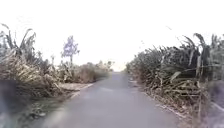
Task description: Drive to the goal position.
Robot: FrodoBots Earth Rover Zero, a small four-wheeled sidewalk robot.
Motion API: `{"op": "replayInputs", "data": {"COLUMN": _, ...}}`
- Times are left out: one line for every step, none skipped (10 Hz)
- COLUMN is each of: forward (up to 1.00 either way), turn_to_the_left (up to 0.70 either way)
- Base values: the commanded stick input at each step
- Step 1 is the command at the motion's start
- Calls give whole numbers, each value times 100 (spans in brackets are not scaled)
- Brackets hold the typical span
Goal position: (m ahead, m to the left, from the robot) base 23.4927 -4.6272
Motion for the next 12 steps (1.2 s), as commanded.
{"op": "replayInputs", "data": {"forward": 70, "turn_to_the_left": 0}}
{"op": "replayInputs", "data": {"forward": 70, "turn_to_the_left": 0}}
{"op": "replayInputs", "data": {"forward": 70, "turn_to_the_left": 0}}
{"op": "replayInputs", "data": {"forward": 70, "turn_to_the_left": -21}}
{"op": "replayInputs", "data": {"forward": 70, "turn_to_the_left": -35}}
{"op": "replayInputs", "data": {"forward": 70, "turn_to_the_left": -35}}
{"op": "replayInputs", "data": {"forward": 70, "turn_to_the_left": -35}}
{"op": "replayInputs", "data": {"forward": 70, "turn_to_the_left": -35}}
{"op": "replayInputs", "data": {"forward": 70, "turn_to_the_left": -35}}
{"op": "replayInputs", "data": {"forward": 70, "turn_to_the_left": -35}}
{"op": "replayInputs", "data": {"forward": 70, "turn_to_the_left": -35}}
{"op": "replayInputs", "data": {"forward": 70, "turn_to_the_left": -35}}
